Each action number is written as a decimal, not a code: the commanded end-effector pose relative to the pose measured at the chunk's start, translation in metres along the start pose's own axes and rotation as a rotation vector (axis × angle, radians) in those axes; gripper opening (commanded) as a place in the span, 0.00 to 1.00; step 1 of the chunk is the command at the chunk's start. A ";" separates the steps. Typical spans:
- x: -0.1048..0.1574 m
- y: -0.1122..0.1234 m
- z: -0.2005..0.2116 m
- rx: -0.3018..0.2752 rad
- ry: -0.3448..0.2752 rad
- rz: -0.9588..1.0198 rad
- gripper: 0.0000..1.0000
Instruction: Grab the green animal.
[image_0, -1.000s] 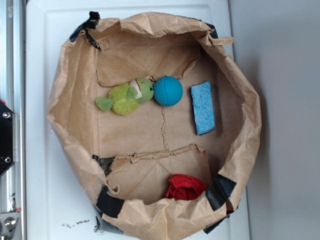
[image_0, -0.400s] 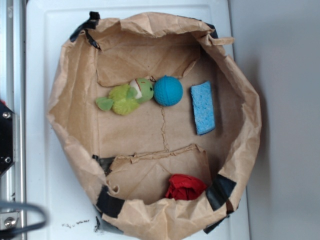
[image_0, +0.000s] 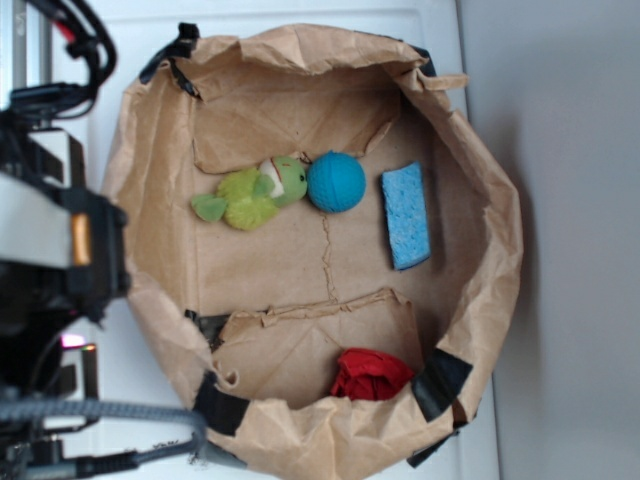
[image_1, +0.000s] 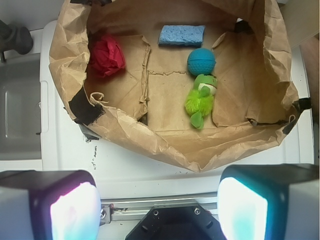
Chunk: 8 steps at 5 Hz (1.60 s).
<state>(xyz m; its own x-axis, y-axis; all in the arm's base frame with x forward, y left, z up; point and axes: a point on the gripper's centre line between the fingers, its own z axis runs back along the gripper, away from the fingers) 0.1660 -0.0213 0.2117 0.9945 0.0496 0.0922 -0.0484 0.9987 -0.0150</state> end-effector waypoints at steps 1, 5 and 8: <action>0.006 -0.003 0.011 -0.005 -0.043 -0.014 1.00; 0.076 0.017 -0.057 0.024 -0.113 0.120 1.00; 0.086 0.042 -0.102 0.077 -0.055 0.142 1.00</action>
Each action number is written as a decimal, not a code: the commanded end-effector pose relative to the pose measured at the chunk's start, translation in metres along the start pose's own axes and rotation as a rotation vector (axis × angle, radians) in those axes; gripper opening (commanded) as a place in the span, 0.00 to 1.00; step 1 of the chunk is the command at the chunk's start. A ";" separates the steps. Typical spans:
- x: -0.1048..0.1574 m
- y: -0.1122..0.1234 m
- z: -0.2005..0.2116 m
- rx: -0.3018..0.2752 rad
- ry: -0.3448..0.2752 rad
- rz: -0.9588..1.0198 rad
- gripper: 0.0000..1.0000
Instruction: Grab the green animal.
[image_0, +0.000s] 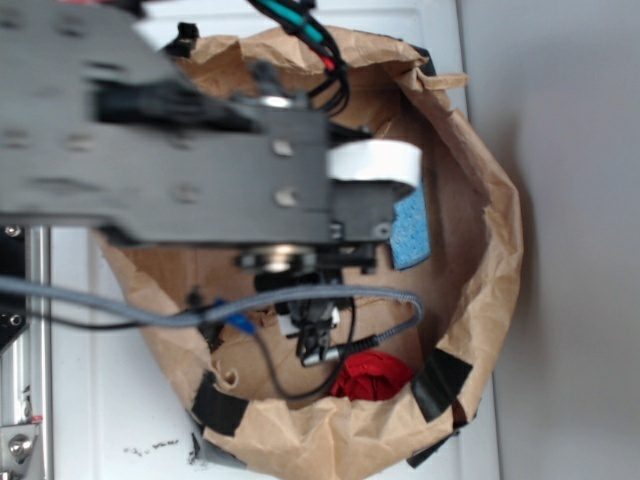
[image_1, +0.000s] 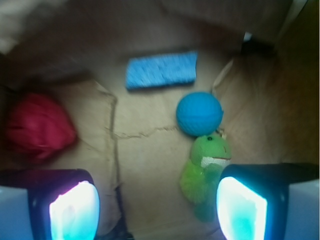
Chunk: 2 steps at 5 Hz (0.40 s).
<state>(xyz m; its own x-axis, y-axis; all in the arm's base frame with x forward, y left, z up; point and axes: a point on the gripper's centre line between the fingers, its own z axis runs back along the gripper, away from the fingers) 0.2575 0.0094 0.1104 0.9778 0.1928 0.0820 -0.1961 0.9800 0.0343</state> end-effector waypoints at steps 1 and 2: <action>-0.008 0.028 -0.003 0.016 -0.074 -0.044 1.00; -0.011 0.037 -0.015 0.039 -0.073 -0.050 1.00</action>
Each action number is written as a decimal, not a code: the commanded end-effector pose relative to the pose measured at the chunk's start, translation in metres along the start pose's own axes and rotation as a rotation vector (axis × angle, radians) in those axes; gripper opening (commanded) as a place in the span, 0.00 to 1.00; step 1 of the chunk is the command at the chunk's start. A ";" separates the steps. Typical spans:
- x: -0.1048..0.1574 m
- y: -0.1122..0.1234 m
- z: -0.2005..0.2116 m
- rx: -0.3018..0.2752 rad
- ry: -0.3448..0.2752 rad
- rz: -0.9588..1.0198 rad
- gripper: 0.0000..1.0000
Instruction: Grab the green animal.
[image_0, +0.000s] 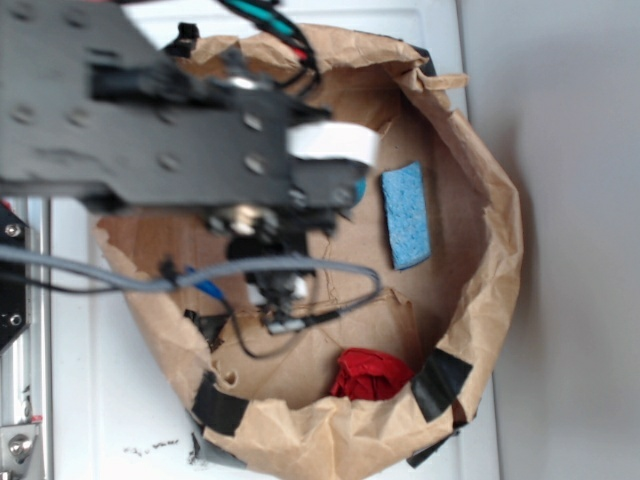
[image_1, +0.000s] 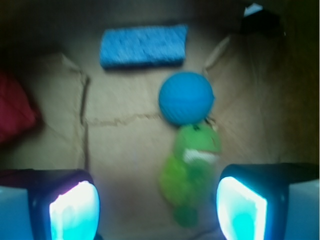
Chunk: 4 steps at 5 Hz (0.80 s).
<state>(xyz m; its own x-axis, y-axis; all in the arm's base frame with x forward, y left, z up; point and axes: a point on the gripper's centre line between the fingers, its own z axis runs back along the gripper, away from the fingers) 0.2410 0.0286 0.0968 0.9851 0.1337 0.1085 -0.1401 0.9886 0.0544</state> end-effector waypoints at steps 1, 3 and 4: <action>0.005 0.017 -0.028 0.043 -0.032 0.012 1.00; -0.005 0.010 -0.061 0.090 -0.002 -0.028 1.00; -0.007 0.012 -0.065 0.100 -0.013 -0.019 0.00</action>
<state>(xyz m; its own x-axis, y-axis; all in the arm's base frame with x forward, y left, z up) 0.2343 0.0430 0.0267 0.9885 0.1222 0.0895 -0.1348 0.9790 0.1529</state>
